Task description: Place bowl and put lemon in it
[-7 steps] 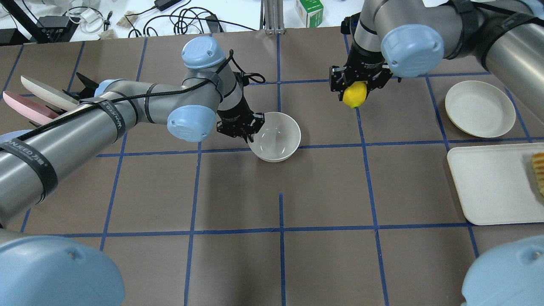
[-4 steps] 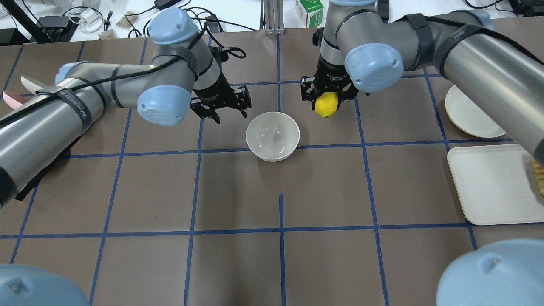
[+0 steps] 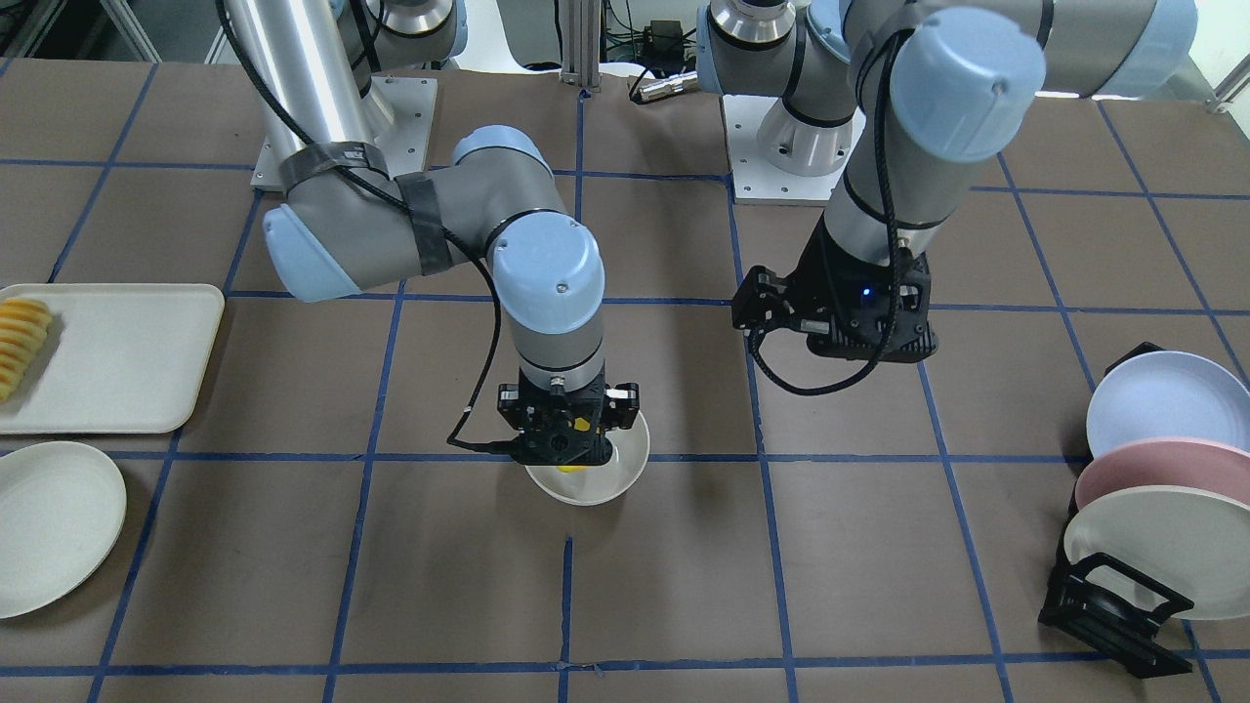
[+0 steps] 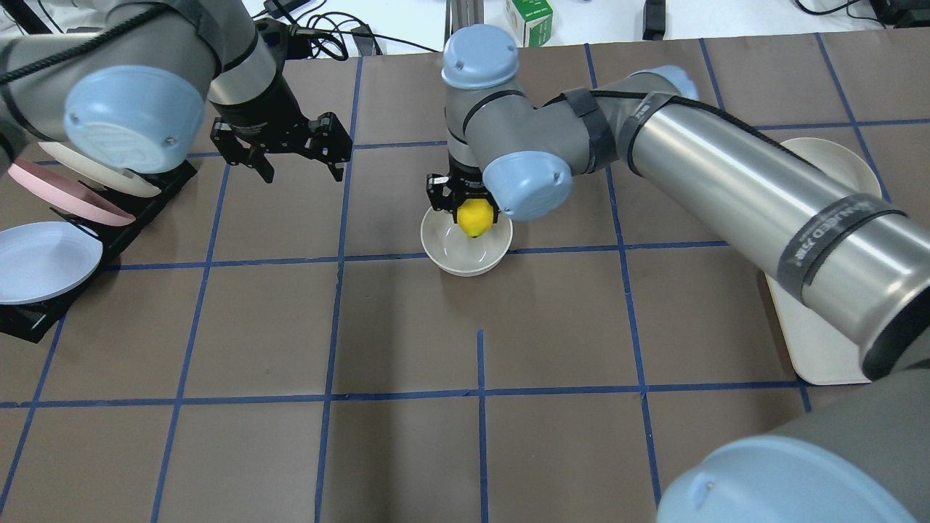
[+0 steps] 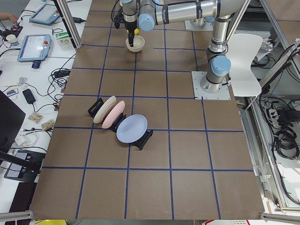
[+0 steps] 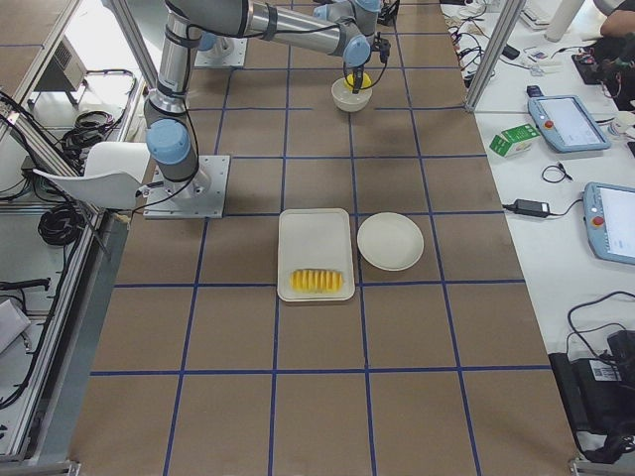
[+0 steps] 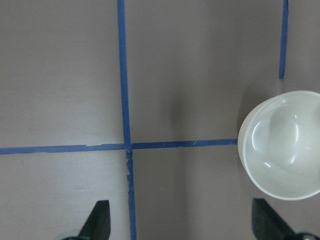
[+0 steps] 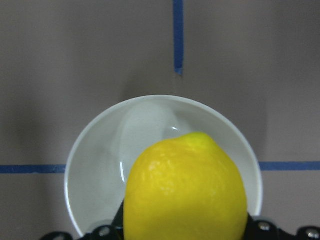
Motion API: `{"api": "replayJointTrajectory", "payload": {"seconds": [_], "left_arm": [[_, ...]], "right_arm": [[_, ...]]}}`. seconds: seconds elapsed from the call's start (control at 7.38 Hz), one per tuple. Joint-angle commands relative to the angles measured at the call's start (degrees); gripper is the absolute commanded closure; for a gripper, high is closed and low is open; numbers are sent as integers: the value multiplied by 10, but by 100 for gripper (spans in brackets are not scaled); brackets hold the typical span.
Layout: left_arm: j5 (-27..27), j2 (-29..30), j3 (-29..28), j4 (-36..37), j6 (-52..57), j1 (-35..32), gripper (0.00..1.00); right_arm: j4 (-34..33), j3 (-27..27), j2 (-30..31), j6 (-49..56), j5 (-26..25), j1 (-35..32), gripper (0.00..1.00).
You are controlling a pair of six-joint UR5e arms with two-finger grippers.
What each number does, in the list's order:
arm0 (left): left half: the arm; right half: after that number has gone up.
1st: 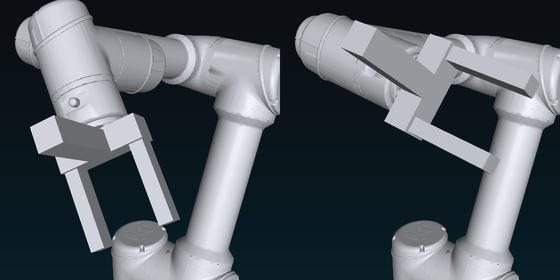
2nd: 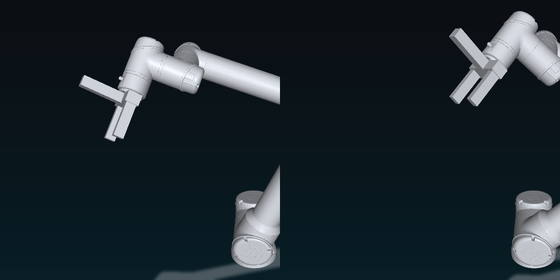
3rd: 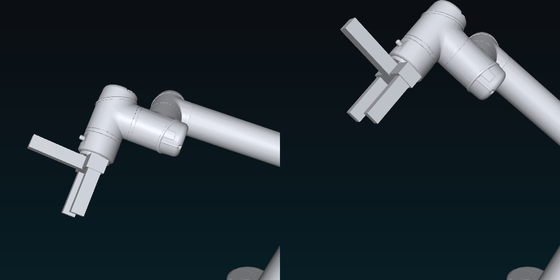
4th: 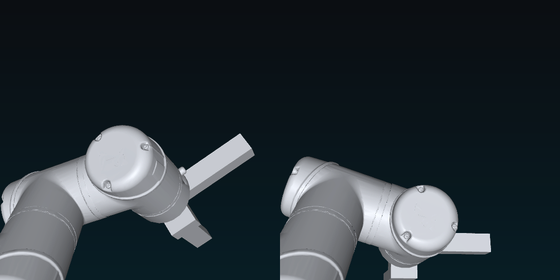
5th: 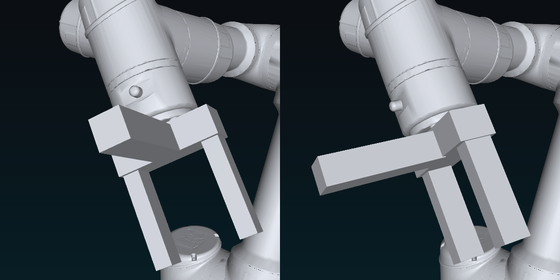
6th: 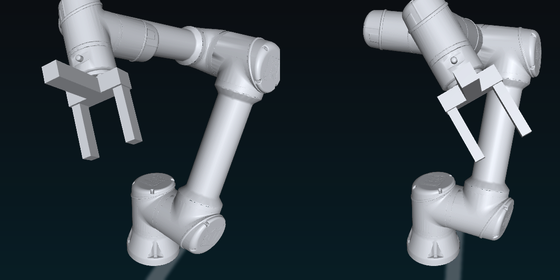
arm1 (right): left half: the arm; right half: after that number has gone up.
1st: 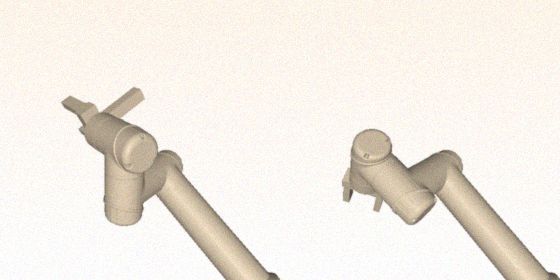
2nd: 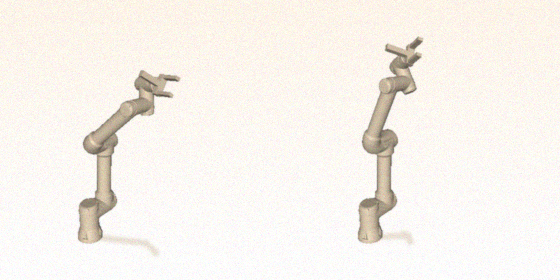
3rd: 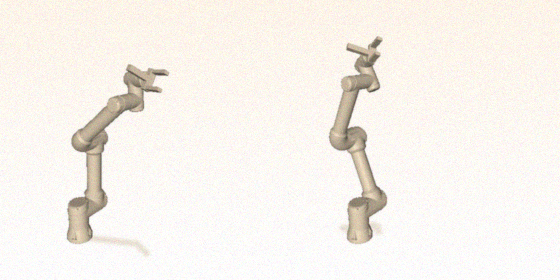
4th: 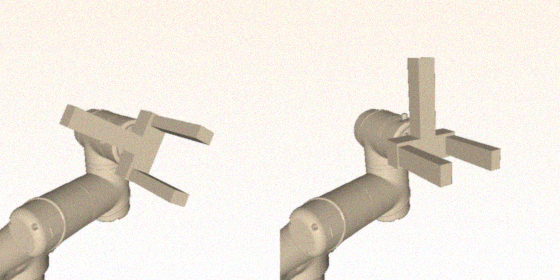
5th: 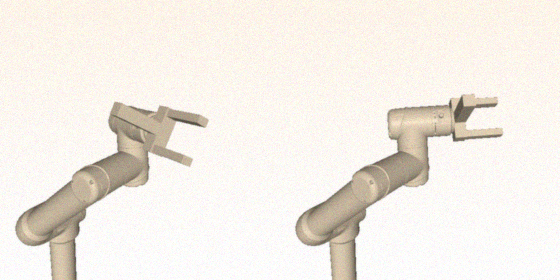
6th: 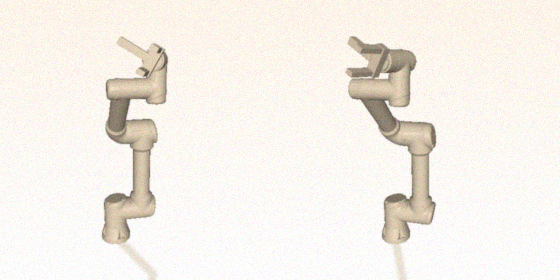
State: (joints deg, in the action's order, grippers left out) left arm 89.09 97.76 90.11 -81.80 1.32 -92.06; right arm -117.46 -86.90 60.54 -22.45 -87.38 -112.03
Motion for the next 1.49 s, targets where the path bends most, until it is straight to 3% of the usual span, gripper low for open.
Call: {"api": "replayJointTrajectory", "payload": {"seconds": [0.0, 0.14, 0.27, 0.41, 0.81, 1.22, 1.36], "left_arm": [[12, -30, -22, -34, 9, 1, 0], [13, -35, -17, -35, 8, -4, 0], [14, -41, -25, -37, 1, -6, 0], [14, -42, -27, -42, 1, 1, 0], [9, -58, -30, -59, 9, 20, 0], [7, -65, -28, -59, 8, 36, 0], [7, -67, -25, -60, 8, 36, 0]], "right_arm": [[-42, -15, -27, -1, -6, -18, 85], [-43, -20, -26, 5, -6, -18, 80], [-43, -22, -27, 7, -8, -16, 7], [-43, -22, -25, 7, -14, -16, 0], [-5, -13, 20, 19, -14, 0, 0], [190, 15, 168, 61, -12, 115, 0], [282, 23, 212, 86, -13, 147, 0]]}}
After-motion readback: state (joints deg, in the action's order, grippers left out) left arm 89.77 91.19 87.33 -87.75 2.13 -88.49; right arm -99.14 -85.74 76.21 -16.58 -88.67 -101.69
